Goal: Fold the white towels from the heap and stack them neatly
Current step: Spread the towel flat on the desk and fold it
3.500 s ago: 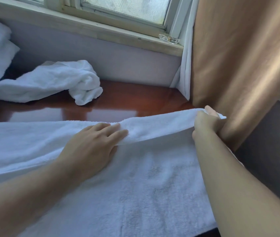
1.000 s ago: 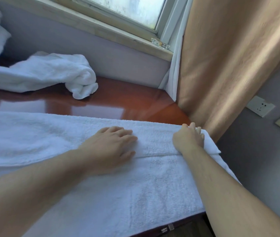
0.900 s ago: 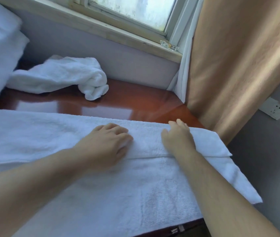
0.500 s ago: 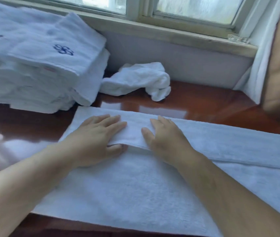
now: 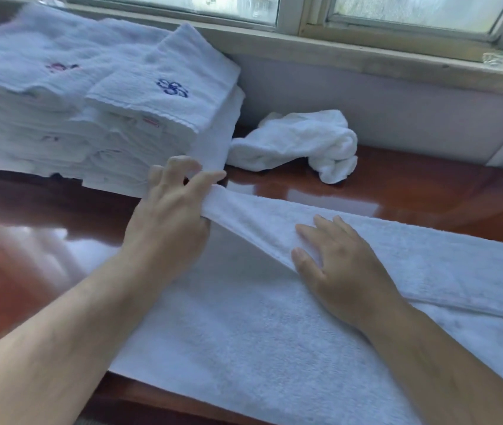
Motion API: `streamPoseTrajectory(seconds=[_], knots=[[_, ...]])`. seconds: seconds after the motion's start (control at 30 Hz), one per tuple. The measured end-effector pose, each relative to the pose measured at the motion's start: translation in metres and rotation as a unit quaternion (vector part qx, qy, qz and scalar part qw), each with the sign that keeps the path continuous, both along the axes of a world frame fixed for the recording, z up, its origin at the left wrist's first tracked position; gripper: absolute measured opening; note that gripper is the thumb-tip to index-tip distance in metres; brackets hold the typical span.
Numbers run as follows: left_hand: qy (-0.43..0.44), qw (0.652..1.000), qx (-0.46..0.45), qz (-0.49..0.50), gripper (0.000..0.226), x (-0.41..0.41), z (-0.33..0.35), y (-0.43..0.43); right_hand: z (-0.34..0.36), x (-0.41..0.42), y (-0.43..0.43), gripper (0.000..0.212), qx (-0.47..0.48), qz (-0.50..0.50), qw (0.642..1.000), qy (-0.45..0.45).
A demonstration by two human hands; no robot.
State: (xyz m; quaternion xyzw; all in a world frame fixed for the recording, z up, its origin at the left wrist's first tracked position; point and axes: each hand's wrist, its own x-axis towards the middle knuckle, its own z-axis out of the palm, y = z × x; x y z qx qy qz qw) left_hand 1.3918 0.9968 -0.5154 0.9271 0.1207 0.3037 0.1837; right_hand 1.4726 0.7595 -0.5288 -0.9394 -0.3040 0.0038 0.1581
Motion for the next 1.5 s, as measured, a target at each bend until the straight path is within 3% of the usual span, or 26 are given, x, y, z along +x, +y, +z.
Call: streamPoseTrajectory(seconds=[0.23,0.27,0.33,0.43,0.47,0.53,0.57,0.6,0.67,0.77,0.87,1.0,1.03,1.1,1.13,1.17,1.37,1.5], knots=[[0.099,0.993,-0.016,0.068,0.063,0.001,-0.005,0.005,0.004,-0.001,0.004,0.06,-0.013,-0.005,1.0,0.007],[0.104,0.993,-0.034,0.054,0.062,0.001,-0.006,0.008,0.007,0.0,0.005,0.057,-0.033,-0.004,0.999,0.008],[0.081,0.984,-0.158,-0.016,0.065,0.003,-0.005,0.009,0.016,0.008,0.011,0.05,-0.06,-0.007,0.998,0.017],[0.041,0.917,-0.379,-0.113,0.074,0.001,0.001,0.01,0.03,0.022,0.029,0.042,-0.016,-0.001,1.0,0.008],[0.039,0.88,-0.451,-0.143,0.074,0.001,0.001,0.012,0.031,0.024,0.036,0.043,0.007,0.012,1.0,-0.009],[0.02,0.772,-0.606,-0.19,0.071,0.0,0.002,0.016,0.028,0.022,0.048,0.045,0.05,0.031,0.997,-0.041],[0.005,0.724,-0.662,-0.191,0.063,0.001,0.003,0.019,0.023,0.02,0.051,0.045,0.063,0.035,0.996,-0.046],[-0.007,0.7,-0.692,-0.178,0.048,0.003,0.004,0.021,0.018,0.018,0.053,0.045,0.067,0.039,0.996,-0.042],[-0.018,0.713,-0.692,-0.116,0.015,0.01,0.002,0.024,0.01,0.018,0.055,0.046,0.059,0.043,0.997,-0.02],[0.016,0.744,-0.663,-0.086,0.026,0.017,-0.003,0.031,0.006,0.02,0.054,0.046,0.049,0.066,0.996,-0.022],[0.072,0.742,-0.654,-0.131,0.037,0.017,-0.001,0.035,0.006,0.019,0.049,0.047,0.05,0.084,0.995,-0.016],[0.031,0.756,-0.639,-0.138,0.041,0.021,-0.002,0.032,0.006,0.02,0.043,0.048,0.067,0.09,0.994,0.002],[0.02,0.796,-0.592,-0.123,0.041,0.022,-0.004,0.031,0.006,0.02,0.043,0.047,0.072,0.093,0.993,-0.002],[0.027,0.923,-0.382,-0.05,0.044,0.024,-0.007,0.03,0.005,0.02,0.042,0.045,0.081,0.095,0.992,-0.012],[0.036,0.959,-0.282,-0.018,0.046,0.024,-0.006,0.03,0.006,0.02,0.042,0.044,0.085,0.094,0.992,-0.016],[0.044,0.971,-0.235,-0.005,0.048,0.025,-0.005,0.029,0.006,0.02,0.041,0.044,0.086,0.094,0.992,-0.018],[0.087,0.956,-0.277,-0.042,0.058,0.016,-0.003,0.04,0.006,0.016,0.042,0.048,0.067,0.107,0.992,-0.031],[0.098,0.984,-0.145,-0.022,0.058,0.018,-0.002,0.04,0.005,0.015,0.044,0.059,0.036,0.099,0.994,-0.02]])
